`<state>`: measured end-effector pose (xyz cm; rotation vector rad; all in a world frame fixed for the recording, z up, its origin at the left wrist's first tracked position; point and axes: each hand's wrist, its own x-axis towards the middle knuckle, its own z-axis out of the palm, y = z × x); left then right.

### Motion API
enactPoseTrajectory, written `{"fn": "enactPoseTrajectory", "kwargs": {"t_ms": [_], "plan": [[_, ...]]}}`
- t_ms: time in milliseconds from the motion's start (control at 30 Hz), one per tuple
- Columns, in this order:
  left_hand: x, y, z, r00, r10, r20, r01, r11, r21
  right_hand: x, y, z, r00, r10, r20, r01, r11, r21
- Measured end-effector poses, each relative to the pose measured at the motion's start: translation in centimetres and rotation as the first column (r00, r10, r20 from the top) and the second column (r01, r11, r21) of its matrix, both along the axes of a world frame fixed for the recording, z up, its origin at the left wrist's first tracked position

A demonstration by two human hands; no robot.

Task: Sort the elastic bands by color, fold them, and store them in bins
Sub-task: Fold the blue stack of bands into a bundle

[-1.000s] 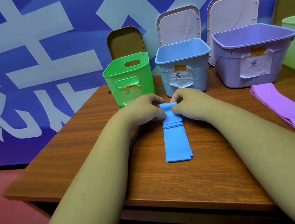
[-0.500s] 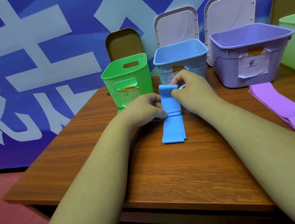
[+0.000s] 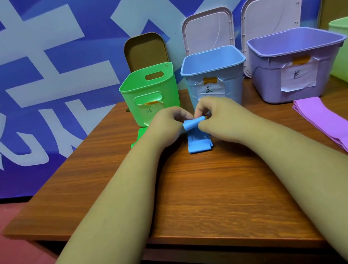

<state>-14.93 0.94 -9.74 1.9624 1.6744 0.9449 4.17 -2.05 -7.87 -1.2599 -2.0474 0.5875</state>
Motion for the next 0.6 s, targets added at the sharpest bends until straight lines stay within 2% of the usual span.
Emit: {"fn": "enactPoseTrajectory", "kwargs": {"t_ms": [367, 600], "plan": [[-0.3, -0.4, 0.5, 0.999, -0.018, -0.043, 0.013, 0.993, -0.116, 0.3, -0.7, 0.0, 0.952, 0.154, 0.264, -0.124, 0.984, -0.125], [0.1, -0.5, 1.1, 0.998, 0.049, 0.026, -0.043, 0.979, -0.201, 0.5, -0.8, -0.1, 0.937, 0.161, 0.311, -0.152, 0.987, -0.053]]}}
